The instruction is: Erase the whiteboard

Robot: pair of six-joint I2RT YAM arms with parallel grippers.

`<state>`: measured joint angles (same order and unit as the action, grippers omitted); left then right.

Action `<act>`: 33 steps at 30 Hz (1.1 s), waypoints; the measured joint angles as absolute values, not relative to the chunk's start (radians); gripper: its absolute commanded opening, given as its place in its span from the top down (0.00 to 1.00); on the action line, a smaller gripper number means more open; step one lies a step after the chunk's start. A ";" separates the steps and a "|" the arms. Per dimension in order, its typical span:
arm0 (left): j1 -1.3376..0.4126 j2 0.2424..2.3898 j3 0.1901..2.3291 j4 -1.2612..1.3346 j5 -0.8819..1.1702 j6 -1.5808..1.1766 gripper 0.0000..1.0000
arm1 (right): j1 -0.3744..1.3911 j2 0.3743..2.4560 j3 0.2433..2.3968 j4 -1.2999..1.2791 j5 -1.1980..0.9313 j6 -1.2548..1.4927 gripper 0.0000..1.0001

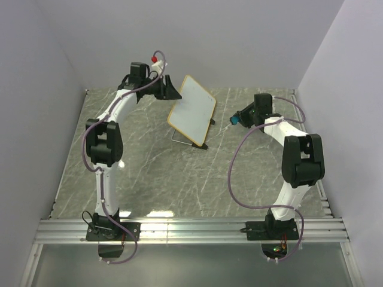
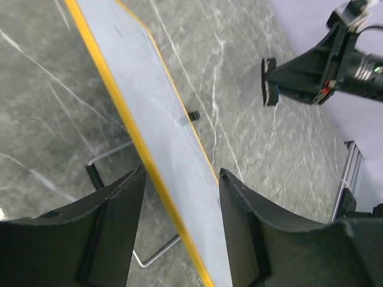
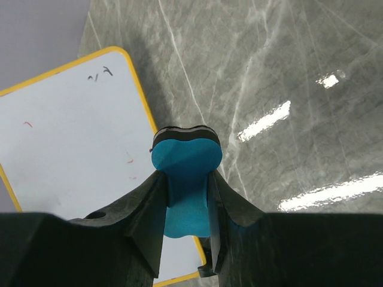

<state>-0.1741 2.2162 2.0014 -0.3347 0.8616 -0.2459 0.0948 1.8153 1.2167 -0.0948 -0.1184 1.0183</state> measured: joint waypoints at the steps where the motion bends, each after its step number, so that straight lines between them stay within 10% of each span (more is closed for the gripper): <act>1: -0.183 2.220 2.001 -0.344 0.855 -0.240 0.41 | 0.091 1.815 1.217 -0.096 -0.120 1.015 1.00; 8: -0.229 2.265 2.008 -0.422 0.804 -0.187 0.51 | 0.080 1.810 1.217 -0.097 -0.128 1.001 1.00; 16: -0.269 2.251 1.990 -0.485 0.835 -0.194 0.96 | 0.080 1.816 1.230 -0.026 -0.207 1.025 1.00; 33: -0.332 2.094 1.849 -0.568 0.777 -0.089 0.99 | 0.130 2.132 1.620 0.152 -0.316 1.163 1.00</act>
<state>-0.3325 2.0941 1.8492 -0.5682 0.7769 -0.0891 0.1295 2.1319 1.6199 0.1520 -0.3161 1.1625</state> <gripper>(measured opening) 0.080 0.366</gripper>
